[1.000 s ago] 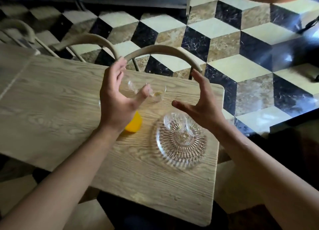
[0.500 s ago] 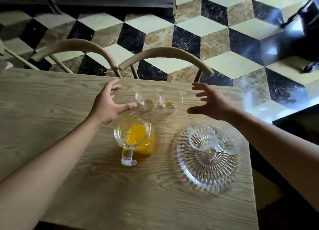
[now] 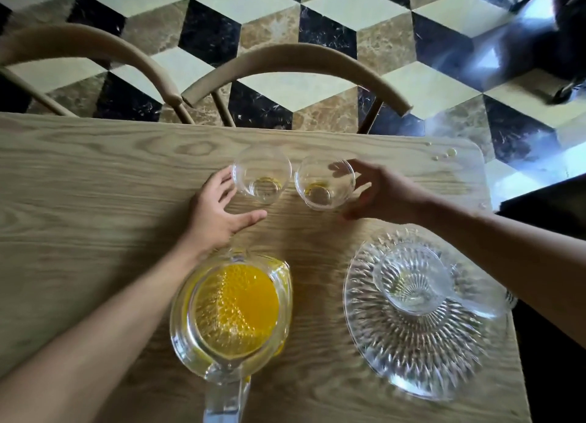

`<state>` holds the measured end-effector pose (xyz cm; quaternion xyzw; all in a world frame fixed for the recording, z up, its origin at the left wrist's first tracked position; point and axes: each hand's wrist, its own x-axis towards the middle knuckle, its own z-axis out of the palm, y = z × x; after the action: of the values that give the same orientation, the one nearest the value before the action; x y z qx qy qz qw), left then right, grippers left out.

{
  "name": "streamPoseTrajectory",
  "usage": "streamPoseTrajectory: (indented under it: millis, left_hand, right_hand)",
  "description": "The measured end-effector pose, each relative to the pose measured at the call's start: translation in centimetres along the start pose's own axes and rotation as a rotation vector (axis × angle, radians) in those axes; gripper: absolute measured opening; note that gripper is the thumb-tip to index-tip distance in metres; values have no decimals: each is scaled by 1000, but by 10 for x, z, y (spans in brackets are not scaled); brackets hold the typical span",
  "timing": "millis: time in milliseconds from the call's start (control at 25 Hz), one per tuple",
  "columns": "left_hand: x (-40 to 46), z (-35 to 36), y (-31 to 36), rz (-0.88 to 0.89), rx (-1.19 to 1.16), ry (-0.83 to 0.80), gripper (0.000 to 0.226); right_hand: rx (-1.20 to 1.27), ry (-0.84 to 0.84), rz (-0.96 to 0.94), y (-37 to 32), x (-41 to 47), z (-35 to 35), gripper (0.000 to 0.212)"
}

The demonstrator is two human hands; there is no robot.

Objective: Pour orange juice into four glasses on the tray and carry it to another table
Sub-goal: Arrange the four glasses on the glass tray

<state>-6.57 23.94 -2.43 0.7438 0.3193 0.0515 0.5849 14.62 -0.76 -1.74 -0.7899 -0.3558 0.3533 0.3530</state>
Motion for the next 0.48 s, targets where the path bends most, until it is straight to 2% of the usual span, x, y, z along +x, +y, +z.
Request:
streamPoseTrajectory:
  millis: [200,480]
  left_hand:
    - [-2,14,7,76,-23,55,91]
    - [-8,10,23,91,-63,91,84]
  right_hand:
    - [24,25,-102,-7,-1,3,92]
    - [67,67,-145,-29,-8,3,89]
